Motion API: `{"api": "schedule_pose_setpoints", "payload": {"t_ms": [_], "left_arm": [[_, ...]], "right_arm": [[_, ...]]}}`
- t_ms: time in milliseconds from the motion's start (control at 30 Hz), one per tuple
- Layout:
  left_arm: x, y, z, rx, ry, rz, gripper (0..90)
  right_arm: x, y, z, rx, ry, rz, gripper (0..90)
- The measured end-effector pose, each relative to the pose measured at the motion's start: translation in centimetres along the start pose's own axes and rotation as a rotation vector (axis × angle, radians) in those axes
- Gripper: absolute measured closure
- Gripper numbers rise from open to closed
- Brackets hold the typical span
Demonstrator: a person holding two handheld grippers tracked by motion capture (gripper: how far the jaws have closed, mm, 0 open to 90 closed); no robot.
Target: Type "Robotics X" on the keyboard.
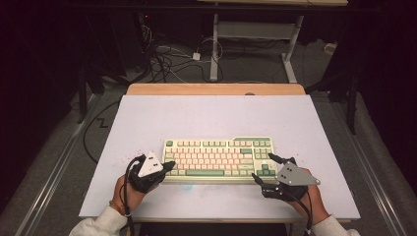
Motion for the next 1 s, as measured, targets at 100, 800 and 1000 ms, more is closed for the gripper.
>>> {"api": "schedule_pose_setpoints", "payload": {"t_ms": [100,800,1000], "left_arm": [[-1.0,0.5,-0.8,0.020,-0.010,-0.023,88.0],[-4.9,2.5,-5.8,0.120,-0.070,-0.095,87.9],[-5.1,2.6,-6.5,0.127,-0.086,-0.098,87.9]], "right_arm": [[0.0,0.0,-0.1,0.003,0.000,0.001,22.4],[0.3,0.1,-0.4,0.008,-0.008,0.011,22.7],[0.3,0.0,-0.4,0.005,-0.011,0.016,22.6]]}}
Point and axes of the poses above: each handheld gripper's, and its own axes: z roughly backward along the jaws, x roughly out of its underside, y roughly to its right, the point moved 2 cm from there along -z, roughly forward along the jaws, and after that the axes turned 4 degrees about -y, right-handed, at the moved point
